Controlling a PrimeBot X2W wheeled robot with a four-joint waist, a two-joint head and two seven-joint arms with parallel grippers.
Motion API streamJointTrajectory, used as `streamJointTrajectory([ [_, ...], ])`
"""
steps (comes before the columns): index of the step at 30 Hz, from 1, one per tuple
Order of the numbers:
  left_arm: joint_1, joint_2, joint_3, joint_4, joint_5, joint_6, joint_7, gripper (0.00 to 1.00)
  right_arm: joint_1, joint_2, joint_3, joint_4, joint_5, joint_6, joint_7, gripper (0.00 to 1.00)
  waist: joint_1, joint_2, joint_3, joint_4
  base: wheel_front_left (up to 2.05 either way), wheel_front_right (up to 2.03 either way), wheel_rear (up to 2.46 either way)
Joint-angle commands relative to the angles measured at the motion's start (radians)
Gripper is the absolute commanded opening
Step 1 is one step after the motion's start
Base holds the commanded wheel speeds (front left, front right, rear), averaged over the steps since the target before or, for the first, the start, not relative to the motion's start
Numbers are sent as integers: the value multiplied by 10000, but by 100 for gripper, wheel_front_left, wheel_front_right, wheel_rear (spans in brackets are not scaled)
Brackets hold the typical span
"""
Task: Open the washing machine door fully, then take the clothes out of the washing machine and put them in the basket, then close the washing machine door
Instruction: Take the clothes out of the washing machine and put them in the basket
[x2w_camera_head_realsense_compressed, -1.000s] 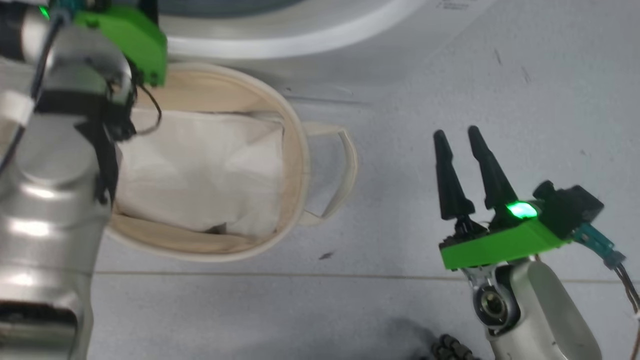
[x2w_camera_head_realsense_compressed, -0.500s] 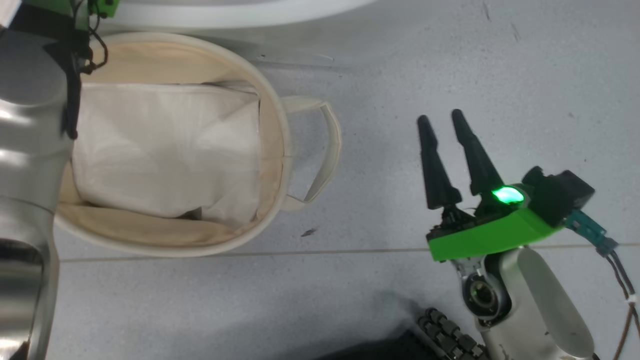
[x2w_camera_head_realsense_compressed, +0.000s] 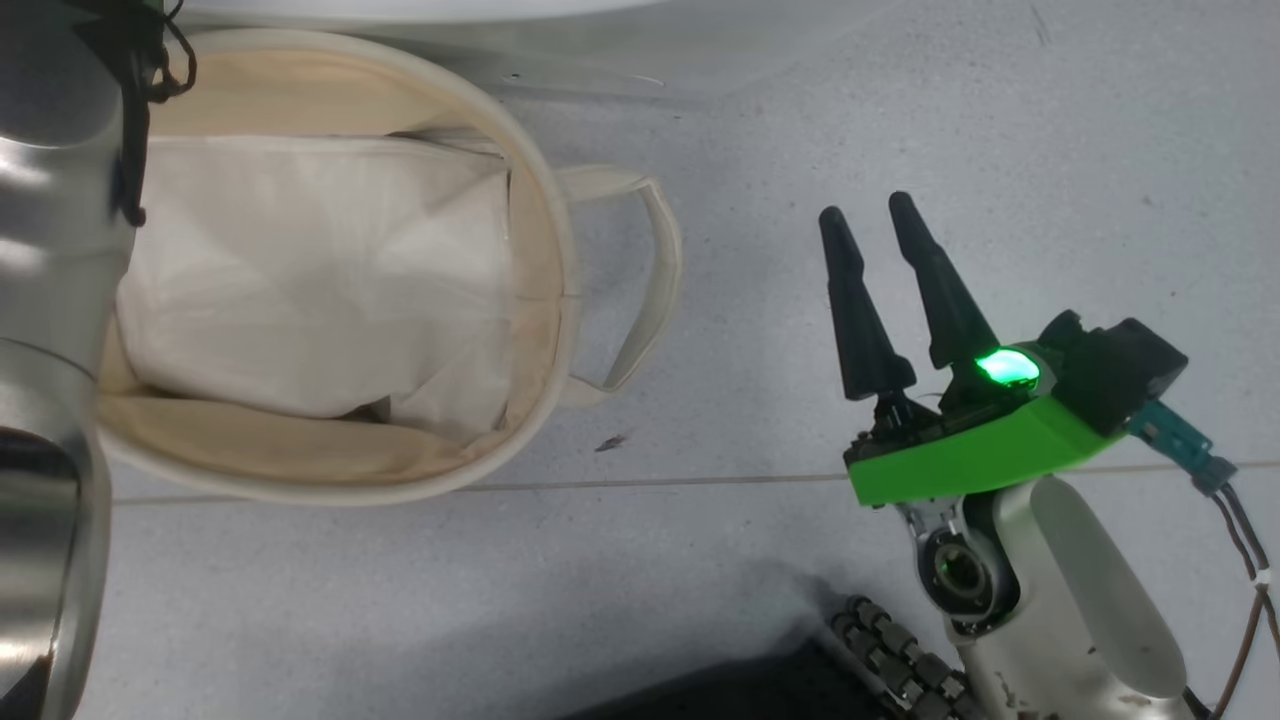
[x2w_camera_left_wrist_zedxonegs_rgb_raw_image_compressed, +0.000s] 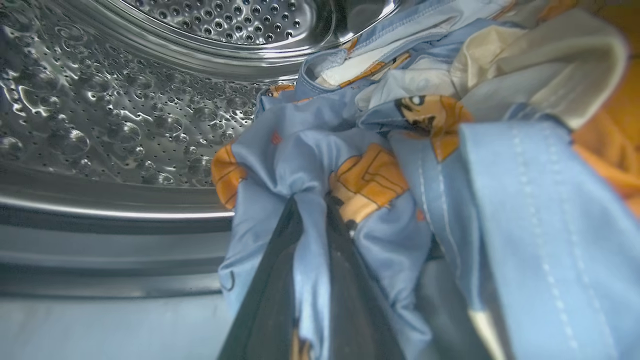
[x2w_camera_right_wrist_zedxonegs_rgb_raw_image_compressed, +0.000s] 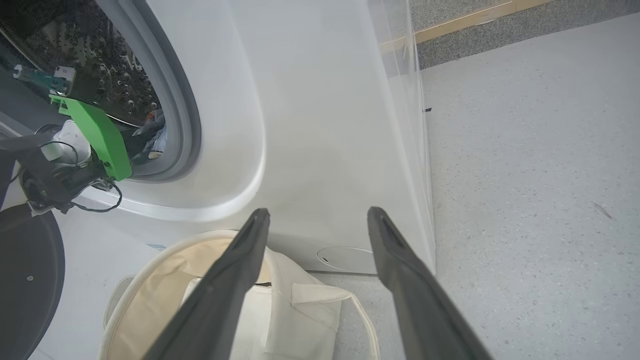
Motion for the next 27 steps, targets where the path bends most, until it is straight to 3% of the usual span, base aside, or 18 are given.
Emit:
streamJointTrajectory([
  [1, -178, 285, 16, -116, -107, 107, -355, 0, 193, 3, 87, -271, -55, 8, -122, 100, -1, 1, -51, 79, 0, 0, 0],
  [13, 917, -285, 390, -125, -1020, 271, -2778, 0, 360, 3, -133, 38, -677, 8, -122, 100, -1, 1, -1382, 769, 0, 0, 0],
  [17, 1656, -457, 480, -582, -1312, 260, -3098, 0, 557, 3, -303, 161, -829, 8, -122, 100, -1, 1, -2022, 990, 0, 0, 0],
  [20, 2376, -576, 636, -1265, -1636, 230, -3159, 0, 736, 3, -442, 282, -937, 8, -122, 100, -1, 1, -2542, 1151, 0, 0, 0],
  [27, 4844, -687, 854, -4316, -2183, 147, -3170, 0, 1199, 3, -681, 509, -1165, 8, -122, 100, -1, 1, -3745, 1502, 0, 0, 0],
])
